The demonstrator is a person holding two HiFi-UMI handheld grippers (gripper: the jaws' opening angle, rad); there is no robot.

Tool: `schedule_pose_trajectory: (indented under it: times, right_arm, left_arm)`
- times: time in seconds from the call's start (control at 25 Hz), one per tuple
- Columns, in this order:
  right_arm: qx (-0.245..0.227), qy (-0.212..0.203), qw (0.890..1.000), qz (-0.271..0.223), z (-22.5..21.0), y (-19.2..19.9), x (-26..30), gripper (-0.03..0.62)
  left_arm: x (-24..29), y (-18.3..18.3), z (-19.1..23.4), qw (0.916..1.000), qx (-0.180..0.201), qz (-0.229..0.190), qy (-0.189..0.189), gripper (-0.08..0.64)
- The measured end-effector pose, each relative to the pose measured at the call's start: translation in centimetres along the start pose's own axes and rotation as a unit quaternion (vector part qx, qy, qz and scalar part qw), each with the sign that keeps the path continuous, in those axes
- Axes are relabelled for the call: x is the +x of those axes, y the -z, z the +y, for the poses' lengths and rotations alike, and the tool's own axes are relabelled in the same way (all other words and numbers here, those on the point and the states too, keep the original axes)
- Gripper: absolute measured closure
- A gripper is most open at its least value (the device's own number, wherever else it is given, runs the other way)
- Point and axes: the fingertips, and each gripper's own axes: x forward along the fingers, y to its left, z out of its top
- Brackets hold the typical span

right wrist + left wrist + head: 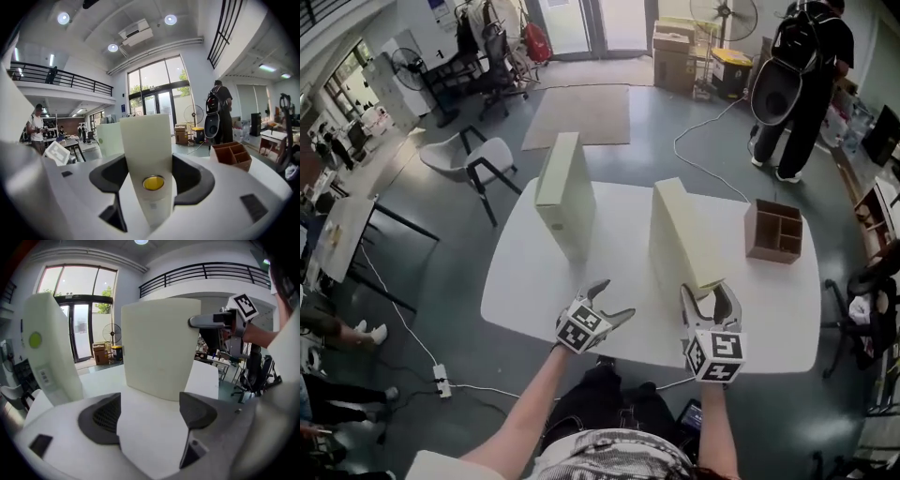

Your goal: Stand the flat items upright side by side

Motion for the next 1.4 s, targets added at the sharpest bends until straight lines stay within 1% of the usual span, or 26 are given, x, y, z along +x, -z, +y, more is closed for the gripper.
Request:
schedule_pose_trajectory:
  times: [0.12,0.2,0.36,0.56,0.72,1.0,1.4]
  right_arm:
    - [0.008,-0.002,1.0,0.004,1.8,-0.5,1.4,0.299]
    - [0.005,-0.003,1.0,0.006,3.0,-0.8,2.2,0.299]
    - [0.011,0.003,1.0,0.002,5.5,-1.1,3.8,0.299]
    - [0.014,0.015,1.0,0.005,8.7,-1.6,6.8,0.299]
    - [0.017,0.04,0.999,0.005,11.2,-2.0,9.2,0.299]
    - [0.029,0.084,0.996,0.002,14.5,-3.0,13.3,0.298]
    - [0.036,0.11,0.993,0.003,17.7,-3.9,17.7,0.296]
  left_arm:
    - [-2.7,0.9,0.7,0.9996,-0.009,0.0,-0.028,0.176]
    - [-4.0,1.2,1.0,0.9992,-0.013,-0.003,-0.038,0.196]
    - [-6.4,1.3,2.2,0.9984,-0.016,-0.022,-0.049,0.267]
    - [-8.4,2.2,4.9,0.9982,-0.015,-0.031,-0.049,0.366]
    - [-9.8,3.0,7.6,0.9983,-0.018,-0.039,-0.038,0.429]
    - [-11.3,4.4,11.5,0.9992,-0.006,-0.04,-0.006,0.443]
    - [-11.7,5.1,15.2,0.999,-0.006,-0.042,0.017,0.446]
